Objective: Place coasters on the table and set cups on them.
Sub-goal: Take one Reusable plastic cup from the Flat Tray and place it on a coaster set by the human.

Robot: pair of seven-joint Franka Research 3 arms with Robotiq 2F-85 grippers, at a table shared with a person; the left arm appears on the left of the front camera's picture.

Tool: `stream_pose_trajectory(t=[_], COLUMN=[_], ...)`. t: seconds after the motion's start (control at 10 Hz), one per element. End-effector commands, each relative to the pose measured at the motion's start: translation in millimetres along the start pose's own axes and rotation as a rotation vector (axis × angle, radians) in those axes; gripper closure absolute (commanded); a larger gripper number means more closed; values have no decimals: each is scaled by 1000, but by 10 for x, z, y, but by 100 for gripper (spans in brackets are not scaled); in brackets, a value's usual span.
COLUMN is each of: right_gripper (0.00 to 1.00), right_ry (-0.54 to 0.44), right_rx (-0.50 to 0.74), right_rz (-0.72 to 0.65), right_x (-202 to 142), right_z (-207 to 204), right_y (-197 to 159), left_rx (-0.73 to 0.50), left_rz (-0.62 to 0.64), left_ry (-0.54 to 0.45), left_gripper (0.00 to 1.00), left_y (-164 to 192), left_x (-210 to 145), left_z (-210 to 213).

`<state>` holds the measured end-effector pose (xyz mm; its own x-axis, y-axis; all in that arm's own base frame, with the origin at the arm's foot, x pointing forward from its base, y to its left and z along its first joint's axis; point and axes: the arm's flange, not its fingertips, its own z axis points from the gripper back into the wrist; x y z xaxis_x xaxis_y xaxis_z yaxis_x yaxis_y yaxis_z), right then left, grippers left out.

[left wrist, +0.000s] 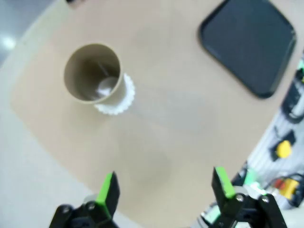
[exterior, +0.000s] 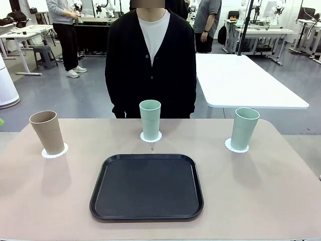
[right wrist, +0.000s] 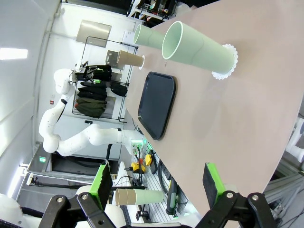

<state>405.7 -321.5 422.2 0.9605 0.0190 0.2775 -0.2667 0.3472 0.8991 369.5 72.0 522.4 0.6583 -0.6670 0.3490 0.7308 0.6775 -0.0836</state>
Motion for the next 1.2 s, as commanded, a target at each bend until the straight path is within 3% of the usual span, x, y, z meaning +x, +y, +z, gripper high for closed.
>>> stream_pose_trajectory(t=[0.0, 0.1, 0.2, 1.1], right_gripper=[0, 0, 0, 0], right_ry=[-9, -9, -9, -9], right_rx=[1, 1, 1, 1], right_rz=[-1, -1, -1, -1], right_x=[-3, -3, -3, -3], right_z=[-8, -8, -8, -8], right_y=[3, 3, 3, 3], left_rx=[38, 102, 14, 14], left_rz=[10, 32, 3, 3], left_ry=[85, 97, 37, 37], left_gripper=[0, 0, 0, 0], left_y=[-190, -230, -85, -85], left_x=[42, 80, 43, 43], left_z=[-34, -73, 11, 11])
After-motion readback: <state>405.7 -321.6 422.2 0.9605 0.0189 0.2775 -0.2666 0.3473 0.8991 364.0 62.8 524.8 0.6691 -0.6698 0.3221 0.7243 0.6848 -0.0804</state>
